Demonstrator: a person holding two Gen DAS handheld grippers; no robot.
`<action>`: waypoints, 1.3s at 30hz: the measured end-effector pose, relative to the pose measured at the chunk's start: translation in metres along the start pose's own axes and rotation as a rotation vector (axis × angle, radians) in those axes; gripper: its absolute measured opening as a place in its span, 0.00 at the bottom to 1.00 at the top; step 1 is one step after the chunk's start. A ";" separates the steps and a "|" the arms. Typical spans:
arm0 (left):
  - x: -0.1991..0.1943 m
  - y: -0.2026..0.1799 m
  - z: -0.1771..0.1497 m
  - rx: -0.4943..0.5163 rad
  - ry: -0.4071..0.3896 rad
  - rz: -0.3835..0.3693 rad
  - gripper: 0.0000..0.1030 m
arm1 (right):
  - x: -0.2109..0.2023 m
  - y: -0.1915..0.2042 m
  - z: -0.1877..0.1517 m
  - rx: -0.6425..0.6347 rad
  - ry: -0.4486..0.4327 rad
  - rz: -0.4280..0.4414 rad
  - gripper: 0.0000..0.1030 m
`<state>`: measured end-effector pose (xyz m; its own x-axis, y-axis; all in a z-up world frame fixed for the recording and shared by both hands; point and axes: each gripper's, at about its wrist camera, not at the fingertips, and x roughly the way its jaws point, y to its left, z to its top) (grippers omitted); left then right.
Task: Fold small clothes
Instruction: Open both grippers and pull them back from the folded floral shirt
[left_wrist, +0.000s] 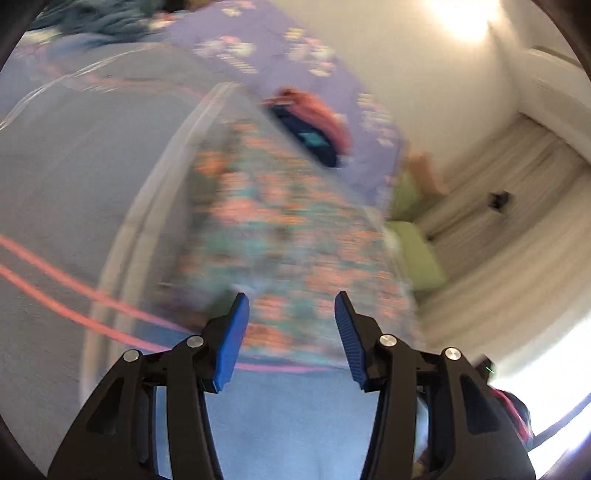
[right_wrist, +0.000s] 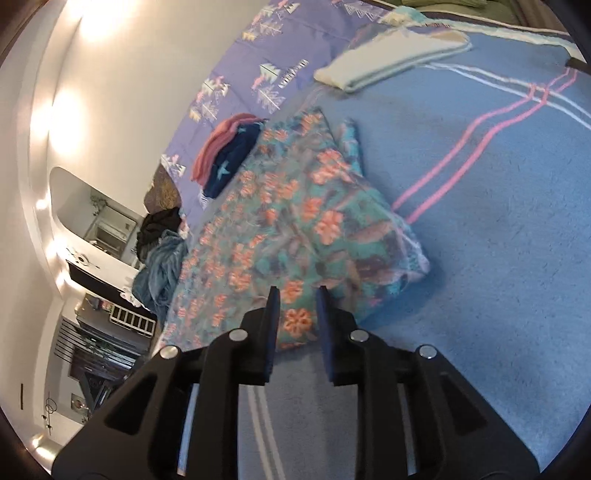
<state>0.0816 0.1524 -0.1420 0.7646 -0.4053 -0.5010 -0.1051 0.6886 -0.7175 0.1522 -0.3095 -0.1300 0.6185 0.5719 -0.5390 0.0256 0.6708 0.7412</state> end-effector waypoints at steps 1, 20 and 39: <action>-0.001 0.007 0.000 -0.013 -0.007 -0.020 0.35 | -0.001 -0.011 0.000 0.030 0.002 0.014 0.00; -0.057 0.042 0.010 -0.029 -0.098 0.151 0.40 | -0.057 -0.055 0.008 0.127 -0.164 -0.074 0.00; 0.001 -0.078 0.003 0.204 -0.011 0.012 0.48 | -0.062 -0.047 0.010 0.121 -0.166 -0.021 0.27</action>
<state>0.0924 0.1001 -0.0853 0.7714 -0.3900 -0.5029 0.0155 0.8015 -0.5978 0.1200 -0.3813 -0.1276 0.7373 0.4665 -0.4887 0.1277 0.6141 0.7789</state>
